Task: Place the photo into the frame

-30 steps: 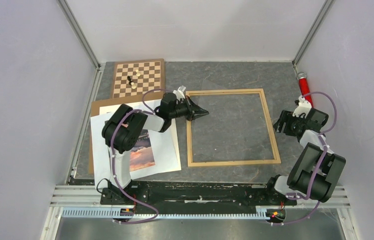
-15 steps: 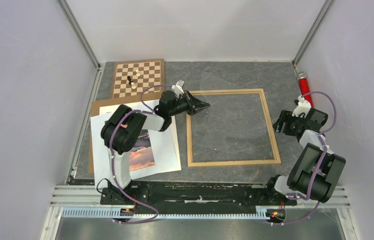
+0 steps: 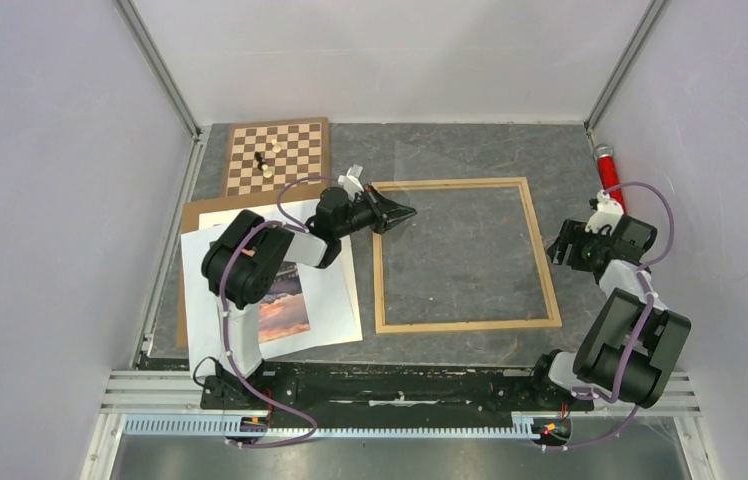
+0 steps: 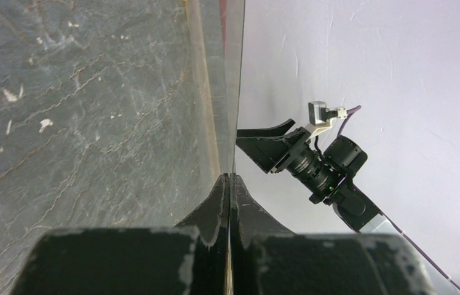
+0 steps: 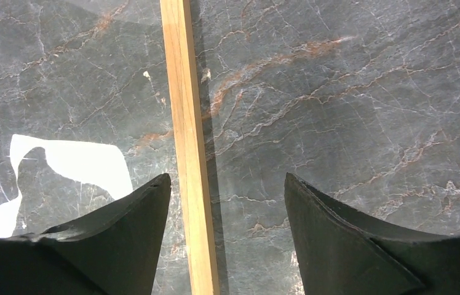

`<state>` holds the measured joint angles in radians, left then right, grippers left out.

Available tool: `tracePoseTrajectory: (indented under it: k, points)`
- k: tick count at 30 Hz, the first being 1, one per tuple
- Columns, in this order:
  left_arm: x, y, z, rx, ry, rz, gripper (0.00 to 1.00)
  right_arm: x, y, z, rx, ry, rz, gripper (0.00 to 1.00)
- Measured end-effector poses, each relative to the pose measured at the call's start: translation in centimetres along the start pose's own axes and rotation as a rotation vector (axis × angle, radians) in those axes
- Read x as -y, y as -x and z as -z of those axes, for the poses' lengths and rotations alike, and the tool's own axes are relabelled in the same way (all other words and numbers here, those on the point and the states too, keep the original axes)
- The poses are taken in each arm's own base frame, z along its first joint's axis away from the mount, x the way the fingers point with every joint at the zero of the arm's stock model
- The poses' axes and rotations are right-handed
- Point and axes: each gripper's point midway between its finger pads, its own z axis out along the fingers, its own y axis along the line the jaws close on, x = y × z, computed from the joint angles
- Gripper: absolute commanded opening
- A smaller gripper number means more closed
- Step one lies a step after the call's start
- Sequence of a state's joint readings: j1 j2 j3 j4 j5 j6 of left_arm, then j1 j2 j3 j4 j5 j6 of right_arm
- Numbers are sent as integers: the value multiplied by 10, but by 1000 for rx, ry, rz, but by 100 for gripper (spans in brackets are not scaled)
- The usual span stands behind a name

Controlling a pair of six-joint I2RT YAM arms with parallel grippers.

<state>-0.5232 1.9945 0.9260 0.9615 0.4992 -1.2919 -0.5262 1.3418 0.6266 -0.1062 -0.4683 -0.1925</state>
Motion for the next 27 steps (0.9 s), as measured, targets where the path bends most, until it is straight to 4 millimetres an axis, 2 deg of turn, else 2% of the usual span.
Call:
tracePoseTrajectory:
  k: [4, 16, 27]
  points:
    - [-9, -5, 4, -8, 21, 12, 2, 0, 2, 2, 3, -6, 5, 71]
    - [-18, -9, 6, -17, 40, 24, 2, 3, 5, 6, 4, -29, 8, 71]
    - [-19, -9, 6, -15, 42, 25, 2, 3, 5, 9, 2, -35, 14, 71]
